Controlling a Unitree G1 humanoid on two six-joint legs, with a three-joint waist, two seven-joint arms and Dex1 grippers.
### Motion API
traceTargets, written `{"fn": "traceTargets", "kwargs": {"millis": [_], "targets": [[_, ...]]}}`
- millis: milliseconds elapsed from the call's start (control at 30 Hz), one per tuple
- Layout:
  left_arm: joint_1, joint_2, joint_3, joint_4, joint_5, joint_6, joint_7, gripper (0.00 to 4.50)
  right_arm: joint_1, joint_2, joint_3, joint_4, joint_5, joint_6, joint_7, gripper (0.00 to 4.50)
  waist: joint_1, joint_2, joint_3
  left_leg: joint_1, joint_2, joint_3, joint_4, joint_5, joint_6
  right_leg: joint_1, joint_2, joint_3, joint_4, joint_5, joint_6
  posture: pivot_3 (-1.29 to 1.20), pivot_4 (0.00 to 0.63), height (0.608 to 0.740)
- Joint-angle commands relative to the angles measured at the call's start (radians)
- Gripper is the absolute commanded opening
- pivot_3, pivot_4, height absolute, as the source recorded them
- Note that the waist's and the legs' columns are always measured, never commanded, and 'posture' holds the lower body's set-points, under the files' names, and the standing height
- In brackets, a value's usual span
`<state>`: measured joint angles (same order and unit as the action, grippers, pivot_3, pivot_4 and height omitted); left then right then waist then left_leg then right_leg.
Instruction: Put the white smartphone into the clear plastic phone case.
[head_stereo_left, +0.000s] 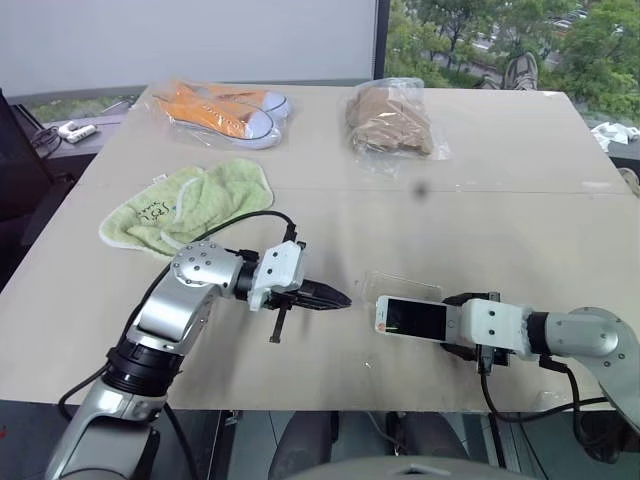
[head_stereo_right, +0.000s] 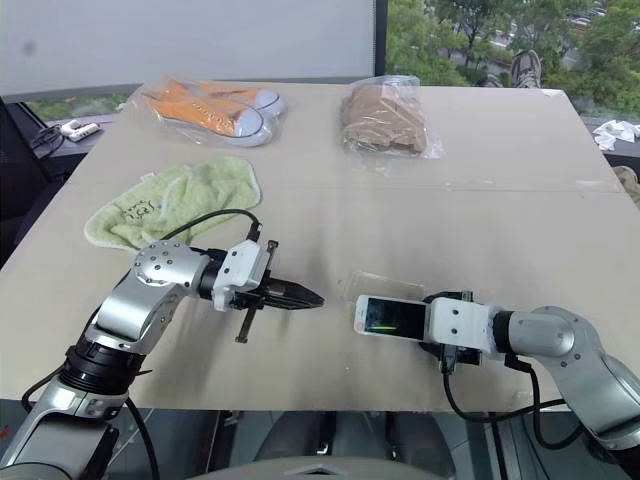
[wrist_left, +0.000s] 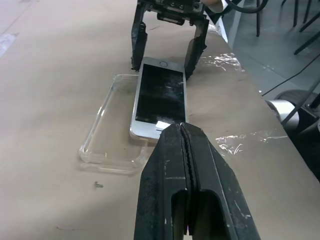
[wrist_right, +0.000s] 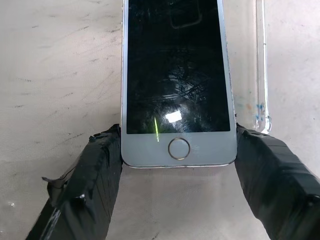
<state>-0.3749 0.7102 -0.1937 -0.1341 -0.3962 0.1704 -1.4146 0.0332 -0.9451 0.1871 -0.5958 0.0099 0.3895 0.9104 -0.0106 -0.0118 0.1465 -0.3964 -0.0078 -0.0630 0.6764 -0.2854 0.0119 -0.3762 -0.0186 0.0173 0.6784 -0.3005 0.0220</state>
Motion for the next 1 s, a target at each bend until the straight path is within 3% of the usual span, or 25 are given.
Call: {"fn": "traceTargets", "kwargs": {"millis": [33,367,533,1000], "targets": [[0.002,0.018,0.024,-0.033,-0.021,0.011,-0.005,0.00,-0.014,0.012,-0.034,-0.039,0.047,0.037,0.015,2.98,0.000,0.000,0.000,0.000,0.000,0.000,0.000,0.000,0.000,0.000,0.000,0.000,0.000,0.000,0.000,0.00,0.150,0.740],[-0.007,0.025,0.034,-0.038,0.000,0.012,0.028,0.00,-0.097,0.000,-0.106,-0.110,0.260,0.274,0.065,2.98,0.001,0.000,0.000,0.000,0.000,0.000,0.000,0.000,0.000,0.000,0.000,0.000,0.000,0.000,0.000,0.00,0.150,0.740],[-0.023,0.009,0.016,-0.014,0.058,-0.032,0.078,0.00,-0.168,-0.058,-0.043,-0.047,0.194,0.272,0.066,2.98,0.001,0.000,0.000,0.000,0.000,0.000,0.000,0.000,0.000,0.000,0.000,0.000,0.000,0.000,0.000,0.00,0.150,0.740],[-0.053,-0.026,-0.005,0.020,0.098,-0.071,0.090,0.00,-0.326,-0.059,0.074,0.006,0.173,0.364,0.108,2.98,-0.001,0.000,0.000,-0.001,0.000,0.000,0.000,0.000,0.000,-0.001,0.000,0.000,0.000,0.000,0.000,0.00,0.150,0.740]]}}
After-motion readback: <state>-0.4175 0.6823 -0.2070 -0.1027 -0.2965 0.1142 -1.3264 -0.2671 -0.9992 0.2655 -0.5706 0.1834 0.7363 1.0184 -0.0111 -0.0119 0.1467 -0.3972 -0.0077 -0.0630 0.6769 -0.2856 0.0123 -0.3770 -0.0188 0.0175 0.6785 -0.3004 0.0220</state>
